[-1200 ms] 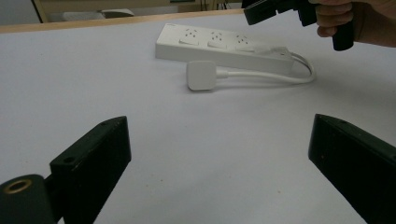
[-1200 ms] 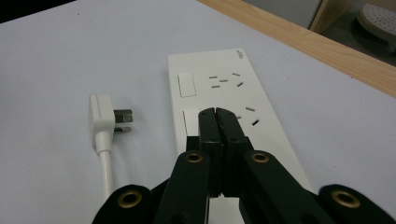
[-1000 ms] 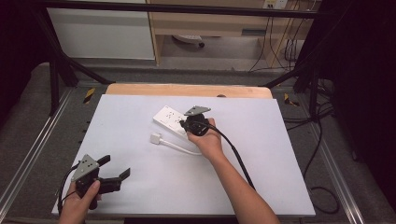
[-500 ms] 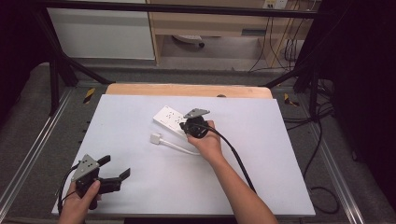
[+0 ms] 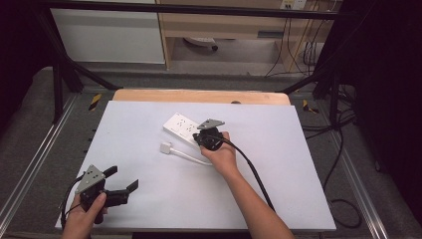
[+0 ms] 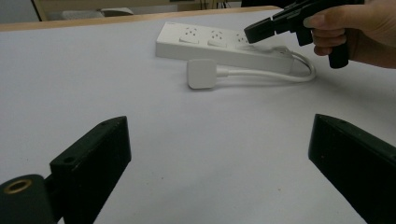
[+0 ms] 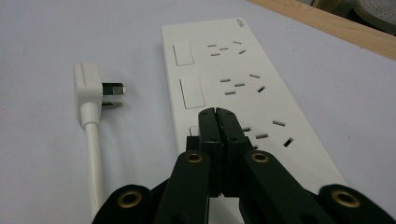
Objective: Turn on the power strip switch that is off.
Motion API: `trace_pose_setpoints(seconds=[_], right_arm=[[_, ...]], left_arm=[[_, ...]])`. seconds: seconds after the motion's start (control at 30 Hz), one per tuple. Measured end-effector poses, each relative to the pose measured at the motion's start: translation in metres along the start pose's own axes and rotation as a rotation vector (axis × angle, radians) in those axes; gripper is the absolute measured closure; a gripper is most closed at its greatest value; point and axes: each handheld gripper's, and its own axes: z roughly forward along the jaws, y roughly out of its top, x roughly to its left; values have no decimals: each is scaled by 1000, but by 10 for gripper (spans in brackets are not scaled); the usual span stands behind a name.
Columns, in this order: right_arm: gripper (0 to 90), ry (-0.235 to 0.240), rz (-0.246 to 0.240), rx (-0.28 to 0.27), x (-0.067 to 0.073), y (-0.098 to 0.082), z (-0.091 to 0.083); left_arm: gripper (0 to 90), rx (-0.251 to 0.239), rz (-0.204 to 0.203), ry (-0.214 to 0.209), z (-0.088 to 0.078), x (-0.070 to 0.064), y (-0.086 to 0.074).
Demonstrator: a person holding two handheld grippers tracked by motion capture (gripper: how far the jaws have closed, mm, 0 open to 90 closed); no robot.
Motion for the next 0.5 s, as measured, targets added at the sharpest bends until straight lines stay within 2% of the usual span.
trace_pose_setpoints(seconds=[0.5], right_arm=[[900, -3, -4, -1, -1, -1, -1]], left_arm=[[59, 5, 1, 0, 0, 0, 0]])
